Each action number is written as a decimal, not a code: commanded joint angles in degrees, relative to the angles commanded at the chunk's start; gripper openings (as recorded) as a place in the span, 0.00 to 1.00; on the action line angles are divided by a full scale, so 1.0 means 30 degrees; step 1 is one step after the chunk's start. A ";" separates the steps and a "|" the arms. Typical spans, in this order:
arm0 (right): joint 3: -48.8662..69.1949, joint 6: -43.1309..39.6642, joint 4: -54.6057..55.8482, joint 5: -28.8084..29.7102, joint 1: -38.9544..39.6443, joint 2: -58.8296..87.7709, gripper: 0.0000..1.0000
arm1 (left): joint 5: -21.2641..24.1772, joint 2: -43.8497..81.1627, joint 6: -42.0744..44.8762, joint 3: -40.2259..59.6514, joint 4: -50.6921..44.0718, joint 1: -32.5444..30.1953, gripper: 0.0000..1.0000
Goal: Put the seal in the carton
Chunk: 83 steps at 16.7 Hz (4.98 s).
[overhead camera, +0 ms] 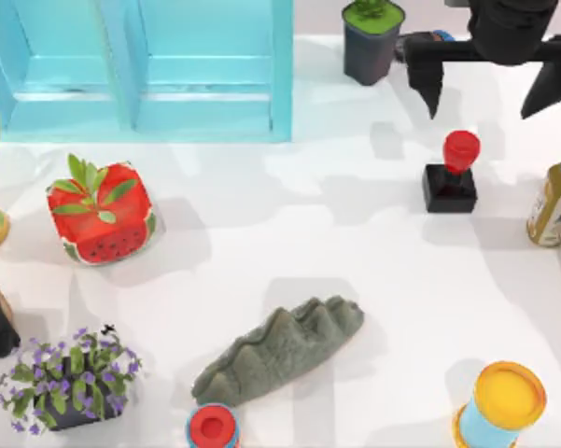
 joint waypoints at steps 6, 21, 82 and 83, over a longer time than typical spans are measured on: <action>-0.1760 0.0195 0.1634 0.0011 0.0224 -0.0139 1.00 | 0.0000 0.0000 0.0000 0.0000 0.0000 0.0000 1.00; -0.6771 -0.0077 0.7224 -0.0002 -0.0082 0.0451 0.85 | 0.0000 0.0000 0.0000 0.0000 0.0000 0.0000 1.00; -1.0303 -1.4333 -0.1177 -0.0757 -1.4229 -0.8773 0.00 | 0.0000 0.0000 0.0000 0.0000 0.0000 0.0000 1.00; -1.0303 -1.4333 -0.1177 -0.0757 -1.4229 -0.8773 0.00 | 0.0000 0.0000 0.0000 0.0000 0.0000 0.0000 1.00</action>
